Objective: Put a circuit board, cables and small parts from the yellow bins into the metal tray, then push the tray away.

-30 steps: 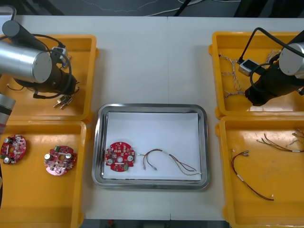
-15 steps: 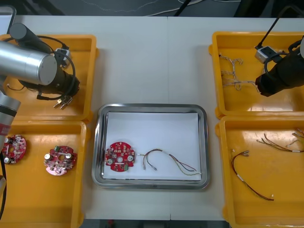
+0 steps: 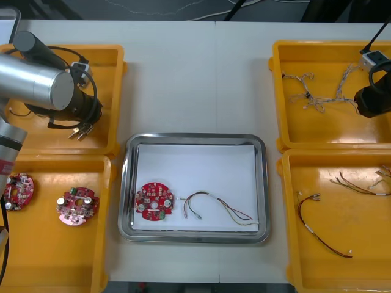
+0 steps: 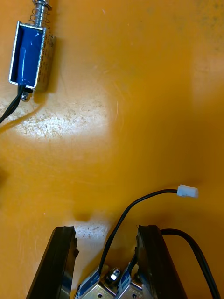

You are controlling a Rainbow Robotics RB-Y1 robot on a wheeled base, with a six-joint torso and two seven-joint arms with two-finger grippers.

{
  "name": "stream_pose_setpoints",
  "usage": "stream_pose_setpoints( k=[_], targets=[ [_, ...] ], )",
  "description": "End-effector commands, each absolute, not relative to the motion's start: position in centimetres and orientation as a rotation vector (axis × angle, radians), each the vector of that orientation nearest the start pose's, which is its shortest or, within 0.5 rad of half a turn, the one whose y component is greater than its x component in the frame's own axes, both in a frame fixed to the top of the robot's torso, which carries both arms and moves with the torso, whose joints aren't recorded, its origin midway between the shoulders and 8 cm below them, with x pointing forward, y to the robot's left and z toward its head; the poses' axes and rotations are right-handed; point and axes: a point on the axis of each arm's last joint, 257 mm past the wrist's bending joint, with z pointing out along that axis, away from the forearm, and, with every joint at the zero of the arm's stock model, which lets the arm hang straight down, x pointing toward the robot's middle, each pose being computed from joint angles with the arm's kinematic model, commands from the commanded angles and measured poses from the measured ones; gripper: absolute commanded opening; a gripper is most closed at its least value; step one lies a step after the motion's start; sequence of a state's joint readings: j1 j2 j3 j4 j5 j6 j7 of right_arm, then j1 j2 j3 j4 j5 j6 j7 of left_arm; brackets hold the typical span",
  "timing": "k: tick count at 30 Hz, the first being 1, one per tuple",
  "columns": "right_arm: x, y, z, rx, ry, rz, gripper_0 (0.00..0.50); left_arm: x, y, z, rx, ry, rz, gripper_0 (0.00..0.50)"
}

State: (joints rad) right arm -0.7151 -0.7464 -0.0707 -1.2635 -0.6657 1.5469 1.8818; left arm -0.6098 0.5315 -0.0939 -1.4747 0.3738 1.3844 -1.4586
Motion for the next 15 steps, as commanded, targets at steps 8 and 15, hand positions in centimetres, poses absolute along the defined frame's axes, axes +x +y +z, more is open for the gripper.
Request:
stream_pose_setpoints(
  k=[8, 15],
  targets=[
    [54.65, -44.74, -14.87, -0.327, 2.586, -0.176, 0.216, 57.72, 30.99, -21.45, 0.257, 2.438, 0.192, 0.38],
    [54.54, -44.43, -15.11, -0.367, 2.584, -0.166, 0.463, 57.44, 31.09, -21.89, 0.258, 2.447, 0.179, 0.375]
  ],
)
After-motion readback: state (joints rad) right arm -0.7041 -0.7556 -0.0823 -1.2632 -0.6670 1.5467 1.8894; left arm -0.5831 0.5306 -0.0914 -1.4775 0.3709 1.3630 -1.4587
